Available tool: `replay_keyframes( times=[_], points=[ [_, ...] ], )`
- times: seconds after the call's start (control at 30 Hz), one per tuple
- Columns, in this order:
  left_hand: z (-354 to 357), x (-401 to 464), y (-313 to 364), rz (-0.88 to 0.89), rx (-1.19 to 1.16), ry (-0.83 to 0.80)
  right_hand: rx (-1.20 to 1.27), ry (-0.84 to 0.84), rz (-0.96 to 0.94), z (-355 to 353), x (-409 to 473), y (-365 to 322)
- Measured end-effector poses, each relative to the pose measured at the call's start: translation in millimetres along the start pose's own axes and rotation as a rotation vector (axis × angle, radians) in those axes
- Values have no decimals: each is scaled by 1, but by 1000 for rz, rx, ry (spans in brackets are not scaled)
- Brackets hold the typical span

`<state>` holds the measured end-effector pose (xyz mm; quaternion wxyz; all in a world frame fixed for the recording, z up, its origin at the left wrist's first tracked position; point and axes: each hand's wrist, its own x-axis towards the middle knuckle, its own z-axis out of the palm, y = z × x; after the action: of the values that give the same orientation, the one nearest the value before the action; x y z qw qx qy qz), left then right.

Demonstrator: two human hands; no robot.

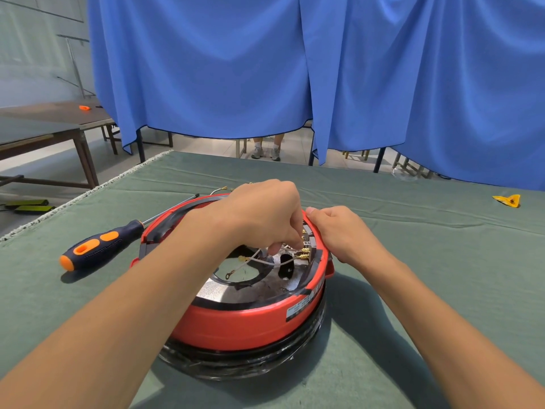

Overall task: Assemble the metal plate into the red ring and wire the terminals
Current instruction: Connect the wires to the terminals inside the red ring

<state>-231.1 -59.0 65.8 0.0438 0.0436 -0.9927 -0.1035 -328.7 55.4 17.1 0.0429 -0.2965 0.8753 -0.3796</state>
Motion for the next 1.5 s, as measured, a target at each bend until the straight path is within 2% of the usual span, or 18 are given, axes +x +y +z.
replay_keyframes(
  times=[0.4, 1.5],
  points=[
    [-1, -2, 2, 9, 71, -2, 0, 0, 2, 0, 0, 1],
    [0, -1, -3, -1, -13, -29, 8, -12, -10, 1, 0, 1]
  ],
)
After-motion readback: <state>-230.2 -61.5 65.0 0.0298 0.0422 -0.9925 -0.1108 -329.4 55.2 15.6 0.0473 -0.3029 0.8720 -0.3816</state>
